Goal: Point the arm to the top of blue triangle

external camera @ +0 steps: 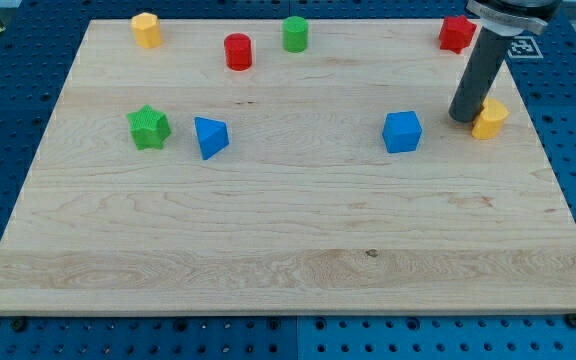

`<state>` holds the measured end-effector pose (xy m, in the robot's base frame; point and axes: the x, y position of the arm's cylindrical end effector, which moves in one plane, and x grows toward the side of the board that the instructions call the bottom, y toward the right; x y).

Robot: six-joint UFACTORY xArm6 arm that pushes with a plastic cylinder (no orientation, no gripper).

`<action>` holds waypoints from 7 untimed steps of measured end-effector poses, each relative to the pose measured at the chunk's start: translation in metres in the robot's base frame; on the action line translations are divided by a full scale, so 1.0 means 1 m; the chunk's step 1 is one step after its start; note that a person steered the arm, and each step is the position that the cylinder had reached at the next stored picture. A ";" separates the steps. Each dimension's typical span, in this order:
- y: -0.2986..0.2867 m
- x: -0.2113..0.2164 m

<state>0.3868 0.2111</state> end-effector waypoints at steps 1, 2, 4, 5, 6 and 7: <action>-0.002 0.000; -0.023 0.005; -0.060 0.039; -0.061 0.042; -0.061 0.043; -0.061 0.081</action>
<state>0.4673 0.1499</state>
